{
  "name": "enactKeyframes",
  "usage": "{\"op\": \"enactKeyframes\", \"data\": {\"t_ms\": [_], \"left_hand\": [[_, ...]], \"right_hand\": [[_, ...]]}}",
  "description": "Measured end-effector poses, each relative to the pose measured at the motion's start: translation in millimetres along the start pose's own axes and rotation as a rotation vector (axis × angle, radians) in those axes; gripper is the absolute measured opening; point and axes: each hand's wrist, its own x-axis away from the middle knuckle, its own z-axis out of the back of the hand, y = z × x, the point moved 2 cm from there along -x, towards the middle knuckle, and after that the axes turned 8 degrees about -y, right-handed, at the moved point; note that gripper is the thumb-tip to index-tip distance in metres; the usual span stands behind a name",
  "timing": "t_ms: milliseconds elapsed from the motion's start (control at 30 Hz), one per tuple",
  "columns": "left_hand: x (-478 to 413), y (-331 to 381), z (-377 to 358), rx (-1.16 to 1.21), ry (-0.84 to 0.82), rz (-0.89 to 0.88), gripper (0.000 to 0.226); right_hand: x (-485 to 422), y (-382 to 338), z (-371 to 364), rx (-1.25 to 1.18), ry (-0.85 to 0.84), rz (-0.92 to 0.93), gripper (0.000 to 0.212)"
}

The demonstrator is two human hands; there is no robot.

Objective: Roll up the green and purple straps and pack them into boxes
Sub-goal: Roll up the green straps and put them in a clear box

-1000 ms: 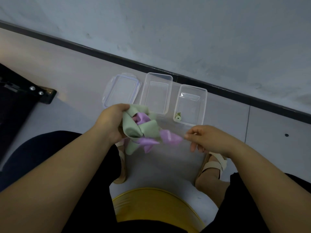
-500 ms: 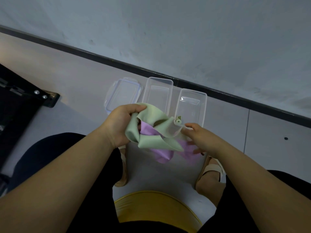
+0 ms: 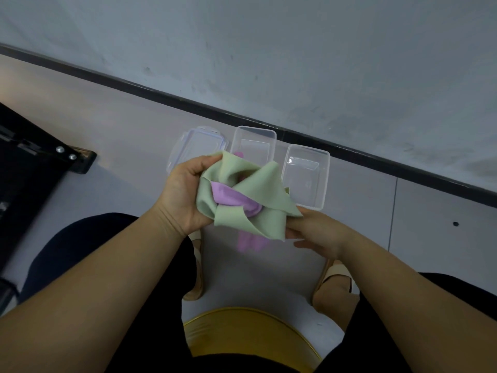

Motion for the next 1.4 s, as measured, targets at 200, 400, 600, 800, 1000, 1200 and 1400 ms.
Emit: {"op": "enactKeyframes", "data": {"t_ms": [200, 400, 600, 800, 1000, 1200, 1400], "left_hand": [[-7, 8, 29, 0.030, 0.229, -0.037, 0.042], [-16, -1, 63, -0.029, 0.657, 0.011, 0.036], [-19, -6, 63, -0.136, 0.725, 0.000, 0.034], [-23, -13, 60, -0.185, 0.726, -0.028, 0.023], [-23, -19, 54, -0.302, 0.790, -0.030, 0.023], [-10, -11, 45, -0.338, 0.806, -0.076, 0.028], [-9, -6, 50, -0.304, 0.828, -0.062, 0.018]], "right_hand": [[3, -8, 7, -0.309, 0.083, 0.123, 0.025], [7, -20, 13, -0.493, 0.167, 0.170, 0.026], [11, -23, 11, -0.437, 0.191, 0.147, 0.060], [39, -47, -1, -0.124, 0.030, 0.349, 0.043], [62, -63, 0, -0.325, -0.185, 0.708, 0.030], [69, -64, 11, -0.503, -0.285, 0.807, 0.021], [68, -56, 10, -0.237, -0.129, 0.624, 0.006]]}}
